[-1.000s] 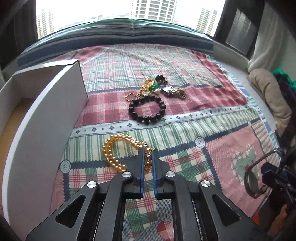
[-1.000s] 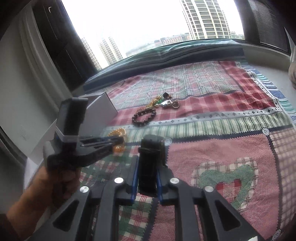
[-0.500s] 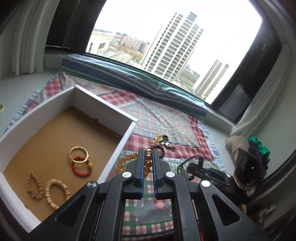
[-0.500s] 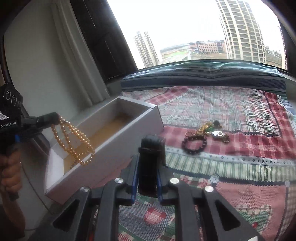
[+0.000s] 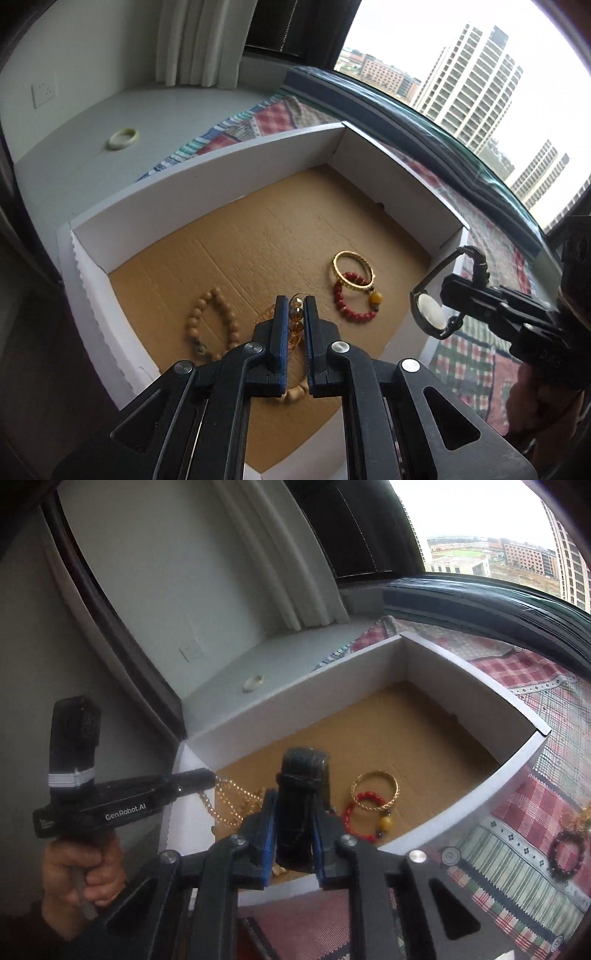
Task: Organize jewelry
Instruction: 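Release the gold strand into the box with left tool while right drops the watch there, then move both open tools back over the jewelry on the quilt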
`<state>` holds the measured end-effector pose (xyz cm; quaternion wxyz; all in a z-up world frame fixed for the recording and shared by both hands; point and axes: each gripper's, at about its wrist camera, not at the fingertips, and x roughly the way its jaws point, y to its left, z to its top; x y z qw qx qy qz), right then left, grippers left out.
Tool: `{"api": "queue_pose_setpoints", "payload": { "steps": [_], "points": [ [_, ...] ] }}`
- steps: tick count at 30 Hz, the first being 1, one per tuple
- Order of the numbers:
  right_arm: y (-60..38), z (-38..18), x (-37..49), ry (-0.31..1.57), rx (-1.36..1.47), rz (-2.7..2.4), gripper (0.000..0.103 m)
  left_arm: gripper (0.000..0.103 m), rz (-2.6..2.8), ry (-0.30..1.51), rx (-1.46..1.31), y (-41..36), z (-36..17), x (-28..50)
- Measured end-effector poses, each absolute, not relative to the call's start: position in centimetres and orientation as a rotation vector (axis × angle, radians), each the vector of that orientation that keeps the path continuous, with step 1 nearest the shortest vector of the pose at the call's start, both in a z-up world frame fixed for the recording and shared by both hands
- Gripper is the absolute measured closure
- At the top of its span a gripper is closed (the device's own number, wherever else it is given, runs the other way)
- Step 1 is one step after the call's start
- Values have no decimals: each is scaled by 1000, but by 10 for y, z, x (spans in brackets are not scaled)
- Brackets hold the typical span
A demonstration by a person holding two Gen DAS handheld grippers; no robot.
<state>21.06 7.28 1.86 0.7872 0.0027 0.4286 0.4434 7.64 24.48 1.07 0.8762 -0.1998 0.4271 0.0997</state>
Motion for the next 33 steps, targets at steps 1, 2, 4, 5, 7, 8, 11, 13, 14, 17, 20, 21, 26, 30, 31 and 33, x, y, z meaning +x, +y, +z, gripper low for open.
{"api": "queue_pose_setpoints", "payload": {
  "steps": [1, 2, 4, 5, 7, 8, 11, 13, 14, 17, 20, 21, 26, 30, 31, 33],
  "points": [
    [86, 10, 212, 944, -27, 959, 86, 98, 214, 898, -421, 246, 6, 73],
    [99, 2, 213, 965, -59, 967, 86, 98, 222, 904, -418, 246, 2, 70],
    [119, -13, 214, 989, -106, 963, 86, 97, 235, 914, -411, 246, -5, 65],
    [127, -19, 215, 997, -128, 972, 86, 97, 242, 919, -406, 245, -6, 61],
    [143, -29, 216, 1004, -176, 969, 85, 91, 269, 930, -378, 242, -10, 61],
    [147, -30, 216, 994, -180, 970, 83, 87, 282, 926, -362, 240, -8, 59],
    [147, -20, 212, 932, -188, 967, 62, 40, 307, 878, -338, 235, -2, 50],
    [129, -6, 207, 901, -158, 952, 53, 32, 305, 839, -320, 227, 6, 45],
    [120, 0, 204, 888, -145, 939, 43, 32, 292, 825, -312, 222, 10, 44],
    [84, 15, 195, 815, -132, 872, 25, 26, 240, 790, -281, 199, 18, 41],
    [46, 23, 180, 765, -156, 762, 21, 22, 173, 761, -226, 164, 26, 40],
    [31, 24, 173, 751, -151, 729, 21, 20, 146, 754, -213, 152, 28, 40],
    [-53, 16, 138, 718, -66, 556, 21, 15, -29, 748, -166, 81, 22, 42],
    [-108, -13, 102, 721, -120, 368, 21, 13, -138, 787, -122, 24, 0, 49],
    [-122, -22, 96, 745, -137, 316, 21, 13, -165, 805, -122, 11, -7, 51],
    [-150, -36, 85, 781, -131, 228, 21, 13, -214, 844, -127, -11, -21, 53]
  ]
}}
